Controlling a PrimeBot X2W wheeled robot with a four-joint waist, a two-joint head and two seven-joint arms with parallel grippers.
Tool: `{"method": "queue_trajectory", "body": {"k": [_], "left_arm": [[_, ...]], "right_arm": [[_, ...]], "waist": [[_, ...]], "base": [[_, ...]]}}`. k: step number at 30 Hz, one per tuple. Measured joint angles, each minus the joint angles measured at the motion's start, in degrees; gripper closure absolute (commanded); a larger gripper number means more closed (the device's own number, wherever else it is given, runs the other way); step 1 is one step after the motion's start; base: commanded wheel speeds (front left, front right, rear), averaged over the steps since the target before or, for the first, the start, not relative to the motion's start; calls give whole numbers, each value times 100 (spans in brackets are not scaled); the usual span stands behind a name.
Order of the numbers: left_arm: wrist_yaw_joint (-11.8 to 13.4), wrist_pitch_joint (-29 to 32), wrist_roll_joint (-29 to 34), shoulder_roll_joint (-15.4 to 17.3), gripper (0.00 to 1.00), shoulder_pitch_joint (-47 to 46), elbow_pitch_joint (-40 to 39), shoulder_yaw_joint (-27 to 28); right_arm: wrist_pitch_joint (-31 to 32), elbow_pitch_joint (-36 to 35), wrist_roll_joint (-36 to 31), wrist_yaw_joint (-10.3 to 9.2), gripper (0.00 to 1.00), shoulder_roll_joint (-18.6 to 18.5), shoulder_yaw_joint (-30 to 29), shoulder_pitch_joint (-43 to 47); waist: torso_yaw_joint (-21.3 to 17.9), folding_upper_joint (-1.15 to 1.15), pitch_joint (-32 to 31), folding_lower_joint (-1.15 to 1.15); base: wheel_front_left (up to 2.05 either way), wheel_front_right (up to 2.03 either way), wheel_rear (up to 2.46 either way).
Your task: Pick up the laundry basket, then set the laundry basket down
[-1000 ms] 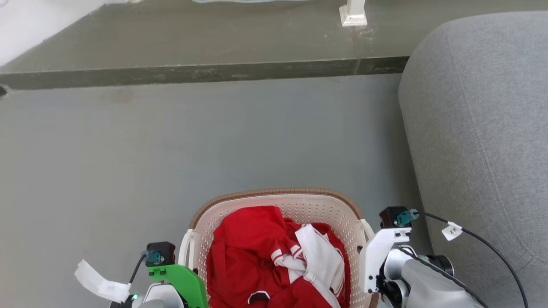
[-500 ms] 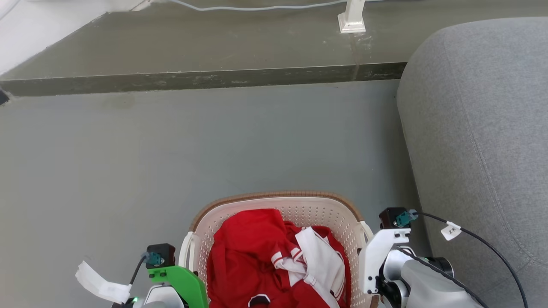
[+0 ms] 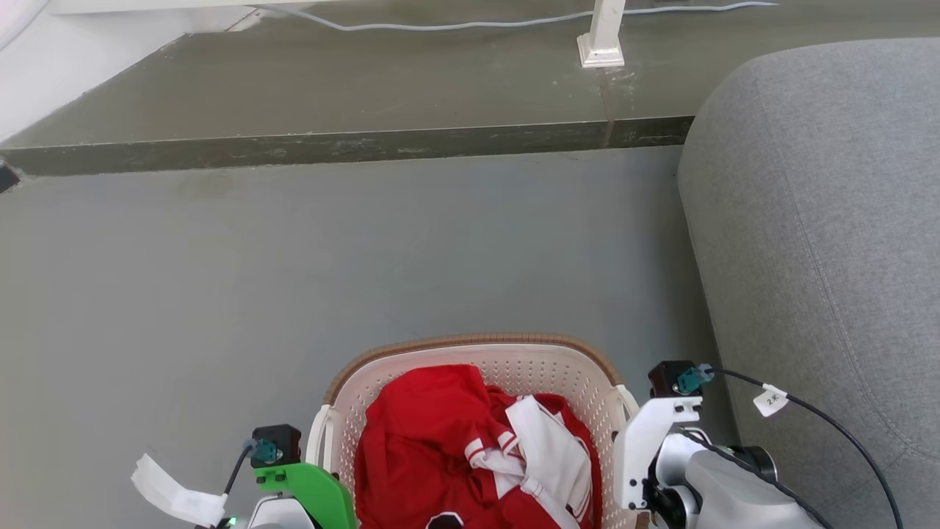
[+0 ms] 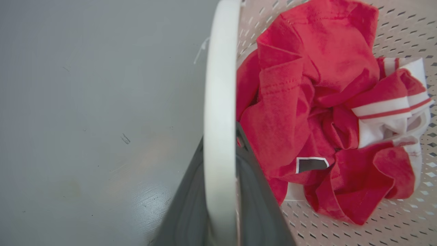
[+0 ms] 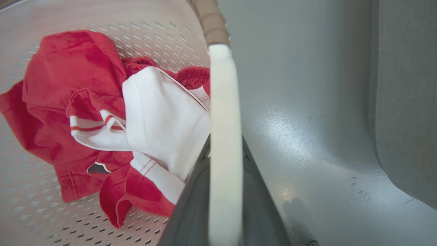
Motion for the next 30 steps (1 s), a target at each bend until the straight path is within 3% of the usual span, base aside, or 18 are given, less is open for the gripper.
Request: {"method": "queue_trajectory", "body": {"k": [30], "left_arm": [[126, -55, -259, 19, 100, -5, -53, -159]], "right_arm": [[-16, -21, 303, -149, 100, -21, 347, -38]], "waist": [[30, 0, 77, 0]], "base": [[0, 0, 0]]}}
